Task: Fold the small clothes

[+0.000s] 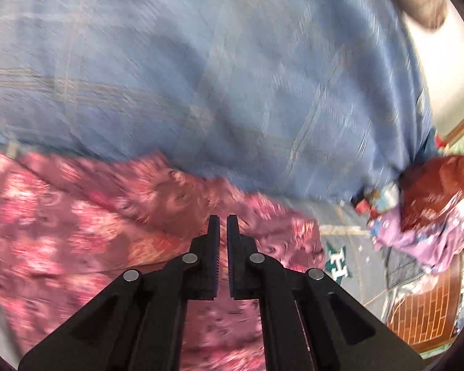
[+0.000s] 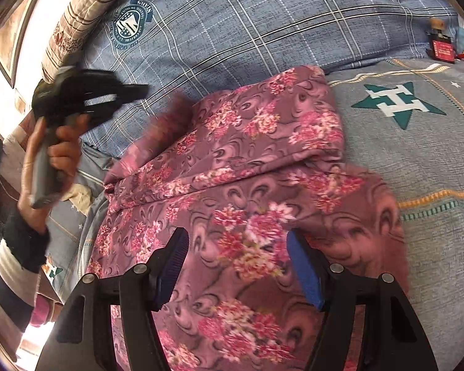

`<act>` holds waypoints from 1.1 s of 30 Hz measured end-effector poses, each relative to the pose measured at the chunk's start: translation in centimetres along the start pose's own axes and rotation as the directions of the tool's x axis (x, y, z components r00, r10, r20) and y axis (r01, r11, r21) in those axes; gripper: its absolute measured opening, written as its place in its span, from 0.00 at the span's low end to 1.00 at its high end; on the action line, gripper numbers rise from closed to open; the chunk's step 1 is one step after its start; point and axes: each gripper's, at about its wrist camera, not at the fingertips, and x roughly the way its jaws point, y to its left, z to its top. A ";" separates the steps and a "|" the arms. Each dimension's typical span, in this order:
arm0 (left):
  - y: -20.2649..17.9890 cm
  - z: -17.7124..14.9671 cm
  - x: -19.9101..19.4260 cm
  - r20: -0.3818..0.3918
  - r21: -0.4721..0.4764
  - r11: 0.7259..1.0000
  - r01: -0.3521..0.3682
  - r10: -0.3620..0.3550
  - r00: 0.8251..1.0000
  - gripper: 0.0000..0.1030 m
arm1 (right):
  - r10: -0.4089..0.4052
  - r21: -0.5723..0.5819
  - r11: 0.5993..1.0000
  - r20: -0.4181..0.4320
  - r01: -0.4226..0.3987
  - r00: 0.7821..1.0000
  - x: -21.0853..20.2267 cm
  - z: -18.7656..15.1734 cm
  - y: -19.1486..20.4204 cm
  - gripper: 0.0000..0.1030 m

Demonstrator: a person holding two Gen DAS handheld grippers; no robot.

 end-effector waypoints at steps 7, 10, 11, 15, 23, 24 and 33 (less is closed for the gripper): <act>-3.8 -3.2 2.4 -0.087 0.043 0.998 0.038 -0.034 0.996 0.03 | -0.012 -0.009 1.000 0.026 0.012 1.000 -1.2 1.4 -0.6 0.66; -2.2 -3.4 -1.2 -0.050 0.064 0.997 0.040 -0.037 0.998 0.20 | -0.014 -0.030 0.999 0.038 0.015 0.999 -1.0 2.9 0.1 0.68; -0.9 -3.5 -2.8 -0.031 0.061 0.998 0.028 -0.026 0.999 0.31 | -0.006 -0.035 0.999 0.041 0.007 0.999 -0.7 3.7 0.5 0.69; 6.9 -4.2 -9.1 0.124 -0.049 0.990 -0.132 0.137 0.983 0.73 | 0.059 -0.009 0.998 0.040 -0.059 0.997 1.7 6.9 1.7 0.75; 20.9 -6.1 -10.9 0.141 -0.389 0.921 0.007 0.053 0.989 0.73 | 0.161 0.137 0.979 -0.047 -0.153 0.986 12.7 13.6 5.1 0.77; 21.3 -6.4 -10.5 0.152 -0.401 0.915 0.040 0.023 0.988 0.73 | 0.160 0.160 0.976 -0.054 -0.150 0.986 14.0 14.1 5.3 0.77; 22.2 -6.0 -8.8 0.167 -0.421 0.903 0.082 -0.012 0.986 0.73 | 0.168 0.163 0.975 -0.088 -0.152 0.982 20.7 16.6 8.3 0.07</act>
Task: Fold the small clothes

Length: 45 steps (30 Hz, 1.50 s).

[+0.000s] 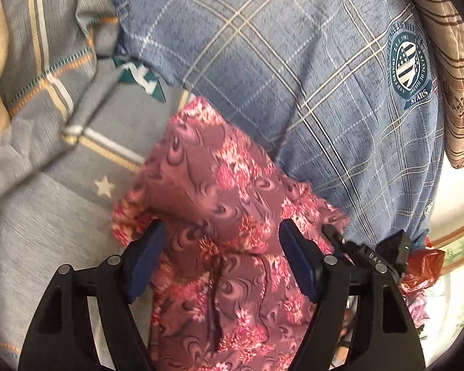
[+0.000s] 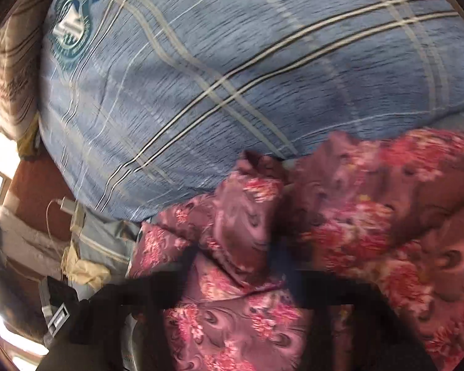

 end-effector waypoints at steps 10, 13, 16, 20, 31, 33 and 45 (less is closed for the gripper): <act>0.6 0.8 -0.3 -0.015 -0.048 0.996 0.082 -0.083 0.996 0.73 | 0.081 0.216 0.967 0.249 -0.137 0.965 -9.6 -4.4 -5.2 0.09; -0.6 0.5 0.1 -0.033 -0.018 0.997 0.080 -0.081 0.996 0.73 | 0.053 0.286 0.950 0.235 -0.121 0.970 -10.1 -5.5 -7.9 0.11; -1.4 0.1 1.6 -0.083 -0.007 0.995 0.097 -0.097 0.992 0.75 | 0.048 0.300 0.946 0.249 -0.124 0.967 -10.7 -5.8 -9.1 0.29; -1.2 -0.3 3.1 -0.099 0.000 0.998 0.057 -0.057 0.993 0.75 | 0.034 0.266 0.959 0.224 -0.094 0.974 -9.9 -5.6 -8.9 0.46; -0.6 0.7 2.0 -0.006 -0.014 0.998 0.064 -0.064 0.998 0.25 | -0.028 0.059 0.998 0.287 0.012 0.957 -15.6 -4.0 -5.8 0.51; -0.1 0.9 2.0 -0.013 -0.034 0.997 0.072 -0.073 0.997 0.25 | -0.116 -0.065 0.988 0.286 0.140 0.951 -16.3 -4.9 -5.3 0.53; -0.3 1.0 2.9 -0.034 -0.026 0.998 0.054 -0.055 0.998 0.25 | -0.412 -0.879 0.215 0.313 0.425 0.856 -9.8 -10.8 0.1 0.56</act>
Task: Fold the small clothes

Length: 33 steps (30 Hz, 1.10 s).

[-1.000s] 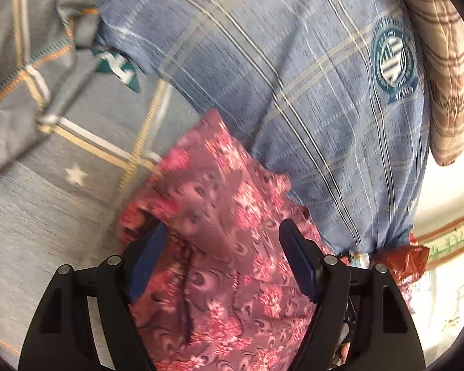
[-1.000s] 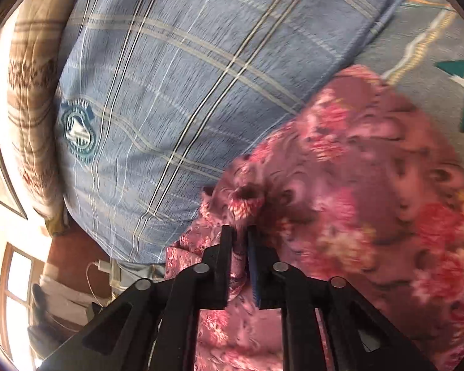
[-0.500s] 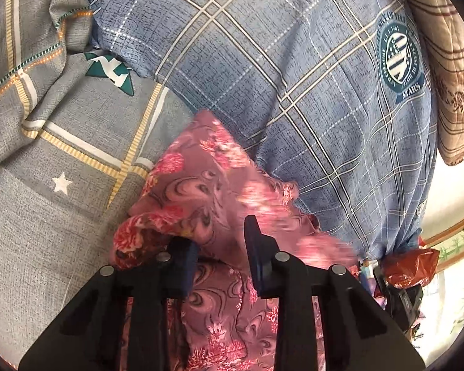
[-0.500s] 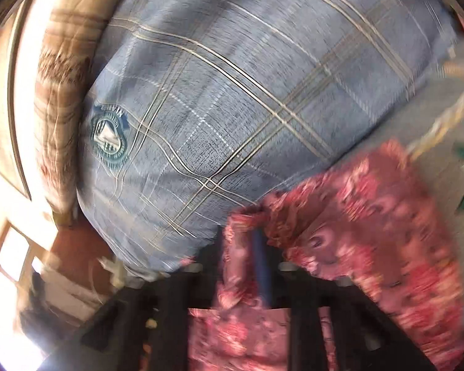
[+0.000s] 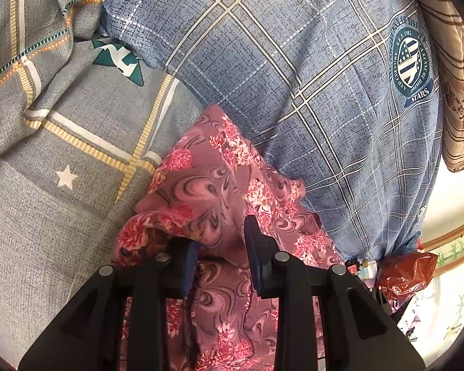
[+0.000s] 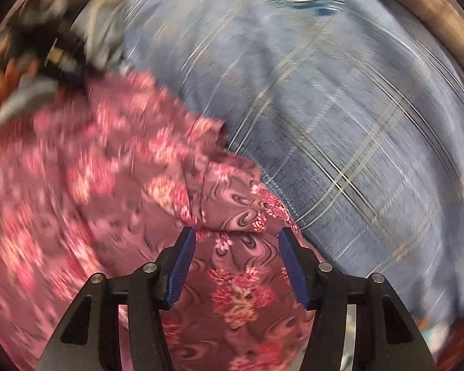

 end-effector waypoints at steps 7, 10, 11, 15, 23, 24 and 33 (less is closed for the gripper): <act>0.0 0.1 0.7 -0.013 -0.003 1.000 -0.015 0.015 1.000 0.25 | -0.102 -0.337 0.936 0.026 0.105 0.994 2.7 1.2 3.1 0.57; 0.2 0.2 0.8 -0.015 -0.014 1.000 -0.011 0.010 1.000 0.25 | -0.121 -0.450 0.884 0.041 0.126 0.992 3.9 1.6 4.3 0.51; 0.2 0.3 0.8 -0.016 -0.016 1.000 -0.009 0.009 1.000 0.25 | -0.100 -0.455 0.885 0.020 0.099 0.995 4.2 1.8 4.4 0.28; 0.3 0.3 0.6 -0.017 -0.026 1.000 0.000 0.000 1.000 0.25 | 0.028 -0.260 0.965 -0.059 -0.042 0.998 4.2 3.1 2.0 0.00; 0.4 0.2 0.3 -0.018 -0.029 1.000 0.007 -0.007 1.000 0.26 | 0.299 0.492 0.821 0.064 -0.291 0.952 1.4 1.5 -8.7 0.13; 0.4 0.2 0.3 -0.019 -0.029 1.000 0.011 -0.011 1.000 0.26 | 0.332 0.526 0.794 0.047 -0.306 0.942 1.9 0.8 -8.8 0.25; 0.1 0.3 0.6 -0.015 -0.022 1.000 0.017 -0.017 1.000 0.27 | 0.446 0.815 0.388 0.243 -0.431 0.861 7.0 -2.6 -9.7 0.34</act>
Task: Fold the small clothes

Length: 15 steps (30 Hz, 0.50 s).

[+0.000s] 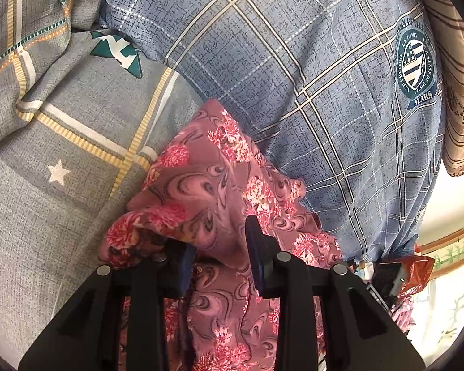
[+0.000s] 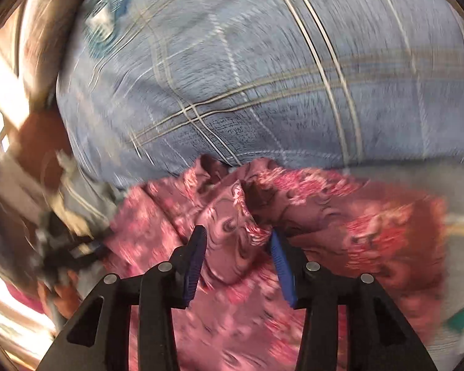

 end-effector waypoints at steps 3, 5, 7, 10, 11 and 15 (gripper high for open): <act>-0.2 0.0 -0.1 0.017 0.005 1.000 0.001 -0.001 1.000 0.26 | 0.083 0.090 0.992 0.049 -0.087 0.995 -0.4 -0.7 -0.1 0.06; -0.4 0.0 -0.2 0.025 0.010 1.000 0.007 -0.007 1.000 0.26 | 0.193 0.186 0.957 0.161 -0.222 0.968 -3.2 -1.9 -0.1 0.06; -0.5 -0.1 -0.2 0.019 0.007 1.000 0.028 -0.029 0.999 0.26 | 0.277 0.262 0.903 0.255 -0.341 0.927 -5.8 -3.3 0.1 0.06; -1.2 -0.4 -0.1 0.007 0.021 0.999 0.041 -0.041 0.999 0.26 | 0.373 0.373 0.783 0.360 -0.498 0.855 -8.4 -5.5 0.3 0.06; -1.3 -0.5 -0.1 0.003 0.025 0.999 0.043 -0.043 0.999 0.26 | 0.396 0.405 0.734 0.397 -0.545 0.828 -9.1 -6.5 0.6 0.06; -1.4 -0.6 -0.1 0.001 0.023 0.999 0.041 -0.041 0.999 0.26 | 0.384 0.521 0.615 0.457 -0.592 0.802 -9.6 -7.8 0.8 0.11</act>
